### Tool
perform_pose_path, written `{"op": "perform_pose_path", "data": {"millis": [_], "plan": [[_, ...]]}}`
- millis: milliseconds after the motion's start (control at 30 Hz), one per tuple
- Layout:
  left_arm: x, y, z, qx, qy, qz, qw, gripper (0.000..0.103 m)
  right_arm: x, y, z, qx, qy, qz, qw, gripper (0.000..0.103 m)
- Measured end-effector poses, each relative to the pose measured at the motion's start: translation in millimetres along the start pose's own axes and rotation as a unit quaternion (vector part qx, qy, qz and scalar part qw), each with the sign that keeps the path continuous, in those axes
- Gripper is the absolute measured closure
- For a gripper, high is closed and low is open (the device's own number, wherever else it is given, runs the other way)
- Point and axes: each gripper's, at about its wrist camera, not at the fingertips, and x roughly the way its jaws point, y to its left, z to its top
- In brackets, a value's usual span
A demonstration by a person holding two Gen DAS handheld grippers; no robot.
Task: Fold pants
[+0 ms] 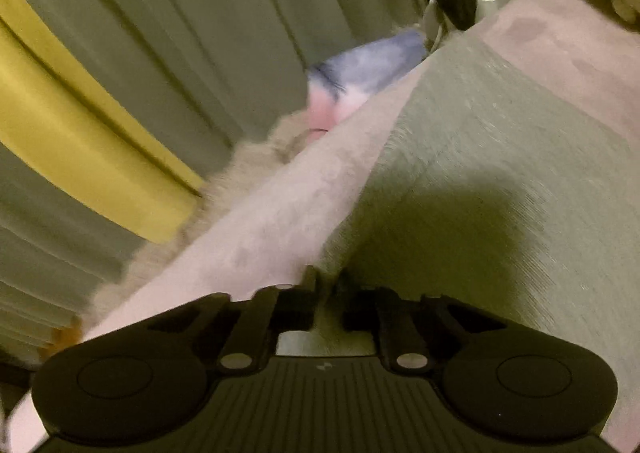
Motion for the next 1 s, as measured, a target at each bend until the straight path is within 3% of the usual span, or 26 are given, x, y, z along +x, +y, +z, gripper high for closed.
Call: {"op": "perform_pose_path", "data": {"millis": [133, 233, 400, 500, 600, 667, 733, 800, 867, 900, 1000], "plan": [[-11.6, 10.5, 6.8, -0.024, -0.022, -0.005, 0.9994, 0.000, -60.3, -33.9, -45.9, -0.013, -0.023, 0.079, 0.997, 0.100], [-12.2, 16.1, 16.3, -0.052, -0.024, -0.022, 0.9981, 0.000, -96.7, -70.2, -90.8, -0.017, -0.026, 0.109, 0.994, 0.101], [1.4, 15.7, 41.9, -0.055, -0.016, -0.037, 0.9977, 0.000, -135.7, -126.5, -155.8, -0.005, -0.001, 0.116, 0.993, 0.101], [29.9, 12.2, 72.4, -0.073, 0.011, -0.052, 0.9959, 0.000, -136.0, -148.4, -157.9, 0.016, -0.010, 0.111, 0.994, 0.097], [64.8, 9.1, 108.2, -0.096, 0.055, -0.077, 0.9908, 0.000, -134.8, -137.7, -144.4, 0.003, -0.026, 0.122, 0.992, 0.089], [94.0, 7.4, 133.5, -0.116, 0.099, -0.088, 0.9843, 0.000, -135.0, -120.2, -137.7, -0.013, -0.040, 0.132, 0.990, 0.055], [120.5, 8.8, 151.1, -0.165, 0.139, -0.094, 0.9720, 0.000, -131.0, -107.3, -131.9, -0.021, -0.045, 0.140, 0.989, 0.037], [148.5, 8.9, 168.6, -0.232, 0.204, -0.099, 0.9459, 0.000, -124.5, -93.5, -126.7, -0.025, -0.043, 0.149, 0.988, 0.034], [171.2, 3.0, 184.2, -0.268, 0.254, -0.115, 0.9222, 0.000, -117.1, -82.7, -123.7, -0.031, -0.042, 0.153, 0.987, 0.030], [179.7, -3.1, 192.5, -0.269, 0.270, -0.109, 0.9178, 0.000, -112.1, -75.7, -123.2, -0.033, -0.042, 0.153, 0.987, 0.028], [188.0, -21.9, 210.1, -0.263, 0.269, -0.097, 0.9216, 0.000, -99.4, -78.2, -123.7, -0.025, -0.041, 0.157, 0.986, 0.024]]}}
